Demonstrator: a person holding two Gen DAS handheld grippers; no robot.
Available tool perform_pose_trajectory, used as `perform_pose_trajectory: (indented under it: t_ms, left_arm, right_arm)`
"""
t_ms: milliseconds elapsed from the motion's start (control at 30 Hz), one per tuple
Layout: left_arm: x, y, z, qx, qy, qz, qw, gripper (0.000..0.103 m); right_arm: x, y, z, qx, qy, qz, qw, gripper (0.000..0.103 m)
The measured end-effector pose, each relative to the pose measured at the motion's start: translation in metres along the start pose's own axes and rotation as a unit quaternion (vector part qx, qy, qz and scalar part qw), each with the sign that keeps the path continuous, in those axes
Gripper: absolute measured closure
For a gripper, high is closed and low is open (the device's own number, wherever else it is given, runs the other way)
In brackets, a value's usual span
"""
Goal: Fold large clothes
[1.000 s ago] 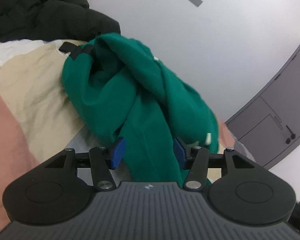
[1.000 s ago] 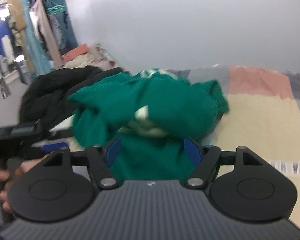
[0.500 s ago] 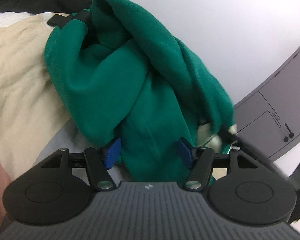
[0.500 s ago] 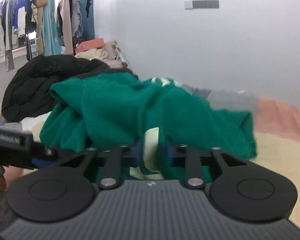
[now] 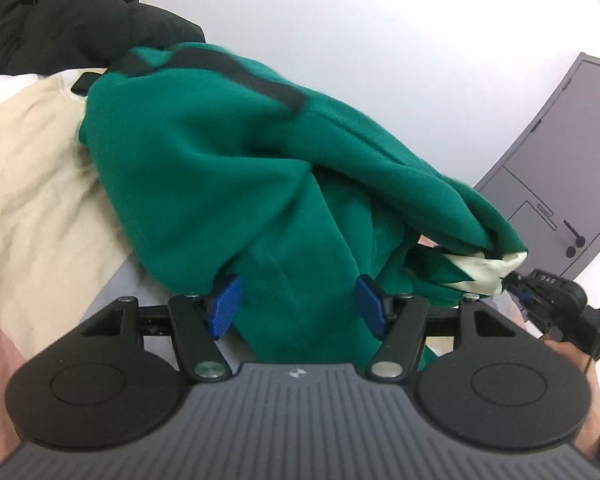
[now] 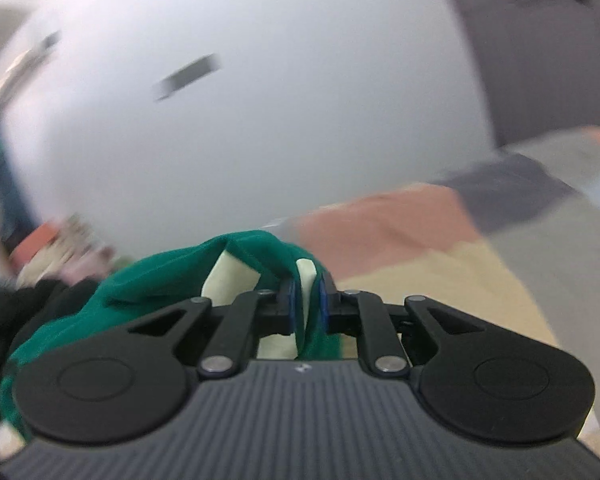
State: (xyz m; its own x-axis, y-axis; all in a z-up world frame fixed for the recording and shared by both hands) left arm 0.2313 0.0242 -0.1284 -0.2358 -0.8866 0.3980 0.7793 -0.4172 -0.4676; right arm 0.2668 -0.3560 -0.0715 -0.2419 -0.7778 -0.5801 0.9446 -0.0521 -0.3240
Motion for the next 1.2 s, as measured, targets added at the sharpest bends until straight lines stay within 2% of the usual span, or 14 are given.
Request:
perform_pose_trajectory:
  t_ms: [67,233,367,500,533,567,633,700,833,900,967,1033,1133,1200]
  left_arm:
    - [0.002,-0.002,-0.001,0.000,0.006,0.004,1.0000,0.035]
    - [0.004,-0.008,0.002,0.008,0.022,0.021,0.9995,0.035]
    - [0.008,-0.018,0.010,0.025,0.068,0.063,0.9954,0.035]
    - [0.020,-0.027,0.023,0.029,0.153,0.113,0.9812,0.035]
    - [0.026,-0.027,0.027,0.027,0.179,0.119,0.9762,0.035]
    - [0.033,-0.026,0.030,0.025,0.205,0.123,0.9707,0.035]
    - [0.048,-0.021,0.035,0.019,0.249,0.129,0.9596,0.035]
    - [0.067,-0.013,0.042,0.017,0.294,0.129,0.9470,0.034]
    - [0.105,0.012,0.057,0.022,0.368,0.108,0.9233,0.028]
    - [0.126,0.030,0.064,0.019,0.400,0.100,0.9109,0.027]
    - [0.150,0.049,0.066,0.012,0.430,0.079,0.8992,0.027]
    - [0.172,0.067,0.064,0.009,0.466,0.062,0.8826,0.027]
    - [0.194,0.098,0.055,0.003,0.520,0.062,0.8518,0.027]
    - [0.198,0.120,0.050,-0.009,0.535,0.064,0.8424,0.027]
  right_arm:
    - [0.020,0.004,-0.001,0.009,0.028,-0.035,0.999,0.089]
    - [0.063,0.018,-0.016,-0.022,0.102,-0.095,0.990,0.089]
    - [0.055,0.002,-0.019,-0.031,0.073,-0.100,0.992,0.085]
    - [0.034,-0.025,-0.014,-0.025,0.032,-0.093,0.995,0.072]
    - [0.031,-0.031,-0.013,-0.027,0.026,-0.088,0.995,0.064]
    - [0.025,-0.038,-0.013,-0.030,0.019,-0.081,0.996,0.049]
    - [0.022,-0.040,-0.003,-0.024,0.011,-0.068,0.997,0.036]
    - [0.015,-0.043,0.004,-0.013,0.003,-0.047,0.999,0.036]
    - [-0.003,-0.045,0.020,0.025,-0.020,-0.013,0.999,0.026]
    - [-0.008,-0.038,0.028,0.036,-0.027,0.008,0.999,0.025]
    - [-0.015,-0.026,0.026,0.014,-0.028,0.040,0.999,0.025]
    - [-0.021,-0.012,0.018,-0.019,-0.034,0.064,0.997,0.024]
    - [-0.022,0.010,0.004,-0.029,-0.072,0.047,0.996,0.024]
    - [-0.021,0.017,-0.005,-0.036,-0.096,0.036,0.994,0.025]
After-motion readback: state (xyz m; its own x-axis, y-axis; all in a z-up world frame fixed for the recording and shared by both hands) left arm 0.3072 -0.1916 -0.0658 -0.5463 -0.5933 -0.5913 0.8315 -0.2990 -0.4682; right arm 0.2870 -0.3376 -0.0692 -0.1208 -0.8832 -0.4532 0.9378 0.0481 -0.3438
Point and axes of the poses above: each gripper's, at about its wrist camera, not at the fingertips, and y roughly the way its jaws point, x to its right, z to its top, the point moved 8 cm from there along y, roughly the way its jaws point, and after that the axes turned 12 degrees about y, right-handed, at the moved point
